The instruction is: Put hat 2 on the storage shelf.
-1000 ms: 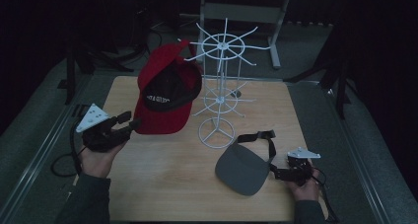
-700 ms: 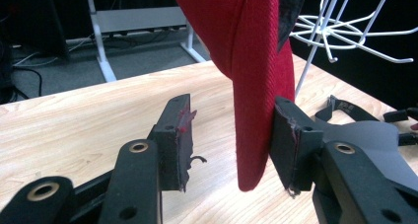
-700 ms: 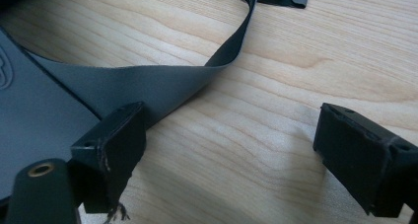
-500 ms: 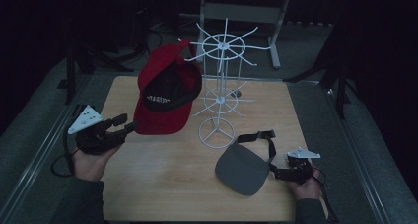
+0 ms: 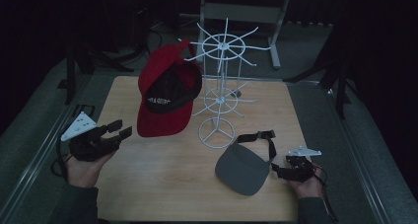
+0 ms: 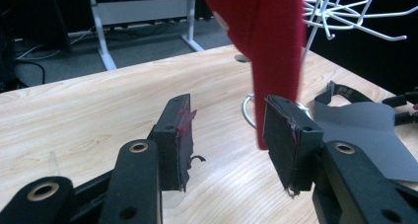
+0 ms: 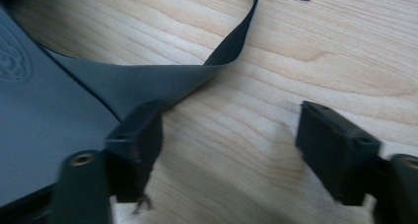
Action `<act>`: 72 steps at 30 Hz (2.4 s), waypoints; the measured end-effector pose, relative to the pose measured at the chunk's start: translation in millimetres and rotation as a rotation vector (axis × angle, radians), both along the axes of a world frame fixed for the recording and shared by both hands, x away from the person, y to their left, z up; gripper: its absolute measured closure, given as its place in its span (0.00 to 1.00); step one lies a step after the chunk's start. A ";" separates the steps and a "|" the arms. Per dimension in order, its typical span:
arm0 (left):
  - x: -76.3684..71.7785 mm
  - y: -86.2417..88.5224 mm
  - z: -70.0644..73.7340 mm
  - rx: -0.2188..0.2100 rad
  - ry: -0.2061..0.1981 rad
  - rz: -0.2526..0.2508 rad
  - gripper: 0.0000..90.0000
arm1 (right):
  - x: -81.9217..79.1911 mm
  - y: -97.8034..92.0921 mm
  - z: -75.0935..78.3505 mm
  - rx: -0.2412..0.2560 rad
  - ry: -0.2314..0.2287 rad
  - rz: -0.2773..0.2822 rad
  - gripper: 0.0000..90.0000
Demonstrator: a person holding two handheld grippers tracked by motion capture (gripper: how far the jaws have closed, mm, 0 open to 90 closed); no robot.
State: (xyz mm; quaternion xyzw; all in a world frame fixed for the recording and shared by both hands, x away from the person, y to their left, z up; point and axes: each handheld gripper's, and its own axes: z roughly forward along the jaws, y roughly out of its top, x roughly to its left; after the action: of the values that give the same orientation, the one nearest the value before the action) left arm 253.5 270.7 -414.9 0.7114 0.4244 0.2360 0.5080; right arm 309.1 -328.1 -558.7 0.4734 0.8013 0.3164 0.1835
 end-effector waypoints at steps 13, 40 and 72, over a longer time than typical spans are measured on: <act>-2.5 3.1 -11.2 0.000 0.026 0.011 0.61 | 10.6 -0.1 27.8 0.028 -0.051 0.010 0.63; 4.9 1.8 -22.0 -0.007 0.060 0.011 0.61 | 73.6 20.2 43.1 -0.024 -0.040 0.118 0.55; 5.8 3.6 -26.6 -0.014 0.073 0.020 0.61 | 116.0 46.1 32.6 -0.042 0.012 0.256 0.23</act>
State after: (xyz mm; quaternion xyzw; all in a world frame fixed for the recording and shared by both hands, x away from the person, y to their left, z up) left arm 259.3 274.3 -441.5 0.7117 0.4512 0.2119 0.4949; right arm 425.2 -282.0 -526.1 0.3651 0.8628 0.3175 0.1469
